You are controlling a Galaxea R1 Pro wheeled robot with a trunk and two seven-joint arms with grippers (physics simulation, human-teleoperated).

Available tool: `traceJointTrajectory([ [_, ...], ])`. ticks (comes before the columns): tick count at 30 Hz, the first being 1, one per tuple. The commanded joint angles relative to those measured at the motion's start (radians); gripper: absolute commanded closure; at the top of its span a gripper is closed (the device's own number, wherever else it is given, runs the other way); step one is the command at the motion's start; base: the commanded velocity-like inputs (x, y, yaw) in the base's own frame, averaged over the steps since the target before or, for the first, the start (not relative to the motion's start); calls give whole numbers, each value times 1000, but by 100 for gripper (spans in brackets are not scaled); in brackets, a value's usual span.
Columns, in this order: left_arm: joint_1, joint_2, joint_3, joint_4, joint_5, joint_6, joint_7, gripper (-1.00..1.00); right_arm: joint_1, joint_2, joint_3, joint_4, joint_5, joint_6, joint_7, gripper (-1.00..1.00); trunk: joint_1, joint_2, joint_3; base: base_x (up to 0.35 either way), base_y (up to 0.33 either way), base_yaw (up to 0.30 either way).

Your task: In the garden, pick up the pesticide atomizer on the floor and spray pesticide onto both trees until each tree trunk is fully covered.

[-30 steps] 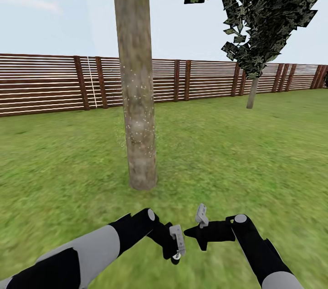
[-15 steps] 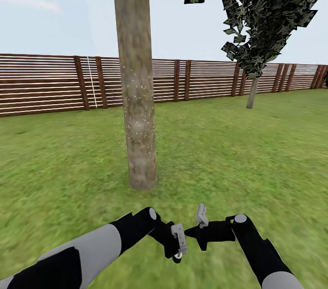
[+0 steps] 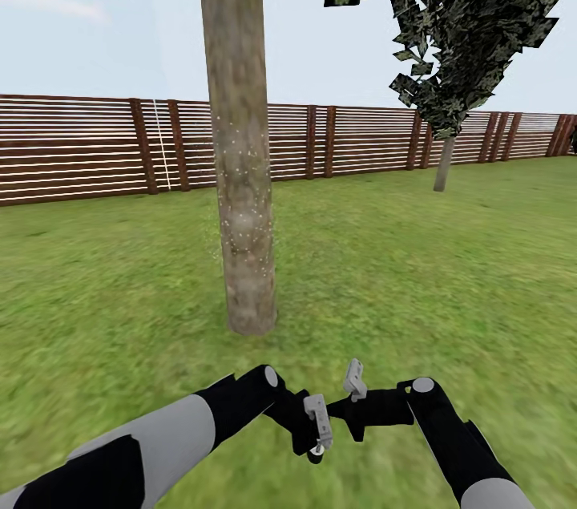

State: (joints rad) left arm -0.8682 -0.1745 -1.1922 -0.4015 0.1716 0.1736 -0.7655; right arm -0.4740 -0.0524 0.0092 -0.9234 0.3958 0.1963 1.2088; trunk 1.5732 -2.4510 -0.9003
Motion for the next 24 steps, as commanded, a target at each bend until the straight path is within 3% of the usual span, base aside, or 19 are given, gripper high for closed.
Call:
traceJointTrajectory([
  [1, 0, 1, 0, 1, 1, 0, 0, 100, 0, 0, 0, 0, 0, 0, 0, 100, 0, 0, 0, 0, 0, 0],
  [3, 0, 6, -2, 8, 2, 0, 0, 100, 0, 0, 0, 1, 0, 0, 0, 100, 0, 0, 0, 0, 0, 0],
  [6, 0, 36, -3, 46, 3, 0, 0, 100, 0, 0, 0, 1, 0, 0, 0, 100, 0, 0, 0, 0, 0, 0],
  [13, 0, 54, -3, 271, 3, 0, 6, 100, 0, -2, -1, 1, -1, -2, -1, 100, 0, 0, 0, 0, 0, 0],
  [16, 0, 114, 7, 296, 18, -4, 33, 100, 0, -2, -6, 7, -3, -4, -11, 100, 0, 0, 0, 0, 0, 0],
  [18, 3, 160, 80, 299, 104, -20, 141, 100, 2, -7, -14, 25, -5, -11, -16, 100, 0, 0, 0, 0, 0, 0],
  [19, 6, 193, 128, 300, 165, -79, 182, 100, 4, -12, -48, 105, -6, -14, -17, 100, 0, 0, 0, 0, 0, 0],
  [20, 8, 216, 150, 301, 199, -114, 197, 100, 5, -14, -95, 189, -7, -18, -18, 100, 0, 0, 0, 0, 0, 0],
  [21, 9, 238, 171, 302, 237, -133, 206, 100, 6, -23, -166, 273, -7, -33, -27, 100, 0, 0, 0, 0, 0, 0],
  [23, 17, 276, 217, 303, 354, -153, 228, 100, 7, -111, -344, 409, -8, -120, -119, 100, 0, 0, 0, 0, 0, 0],
  [24, 26, 287, 225, 303, 401, -165, 246, 100, 9, -148, -400, 444, -8, -141, -169, 100, 0, 0, 0, 0, 0, 0],
])
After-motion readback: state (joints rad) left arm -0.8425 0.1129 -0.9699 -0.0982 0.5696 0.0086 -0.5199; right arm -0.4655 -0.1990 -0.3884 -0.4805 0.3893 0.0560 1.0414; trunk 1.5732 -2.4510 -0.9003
